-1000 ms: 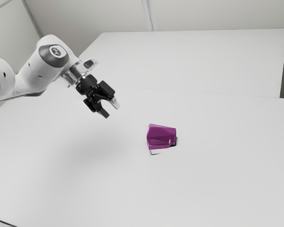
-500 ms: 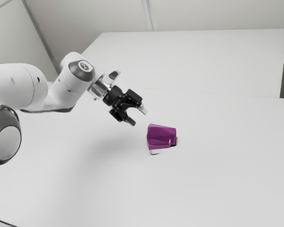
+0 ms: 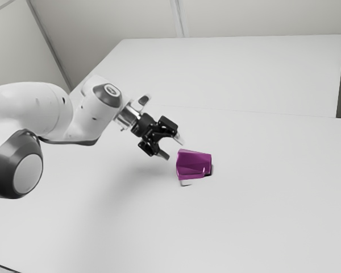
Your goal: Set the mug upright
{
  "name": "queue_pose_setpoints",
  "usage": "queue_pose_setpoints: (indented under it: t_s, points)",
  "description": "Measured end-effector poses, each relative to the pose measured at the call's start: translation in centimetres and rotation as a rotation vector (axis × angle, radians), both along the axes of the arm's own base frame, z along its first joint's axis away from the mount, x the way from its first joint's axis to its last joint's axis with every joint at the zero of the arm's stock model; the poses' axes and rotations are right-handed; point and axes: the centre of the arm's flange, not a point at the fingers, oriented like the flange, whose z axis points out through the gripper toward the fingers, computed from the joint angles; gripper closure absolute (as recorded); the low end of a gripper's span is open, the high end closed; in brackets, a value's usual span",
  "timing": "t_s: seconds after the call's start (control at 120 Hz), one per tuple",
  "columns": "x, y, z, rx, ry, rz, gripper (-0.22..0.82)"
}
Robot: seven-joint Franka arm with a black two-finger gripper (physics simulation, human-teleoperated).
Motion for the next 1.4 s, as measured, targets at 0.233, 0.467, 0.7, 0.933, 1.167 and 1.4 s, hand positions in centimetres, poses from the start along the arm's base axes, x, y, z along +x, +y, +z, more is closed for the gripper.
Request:
queue_pose_setpoints:
  t_s: [0.233, 0.467, 0.7, 0.933, 1.167, 1.4]
  points:
    - [0.2, -1.2, -2.0, -0.002, 0.028, 0.007, 0.02]
    - [0.7, -2.5, -2.5, -0.023, 0.026, 0.021, 0.02]
    - [1.1, -3.5, -2.4, -0.039, 0.016, 0.026, 0.05]
    - [1.3, -4.1, -1.5, -0.058, 0.000, 0.029, 0.27]
    - [1.7, -5.3, -0.7, -0.059, -0.019, 0.011, 0.61]
    - [1.8, -5.8, -0.6, -0.055, -0.024, 0.002, 0.73]
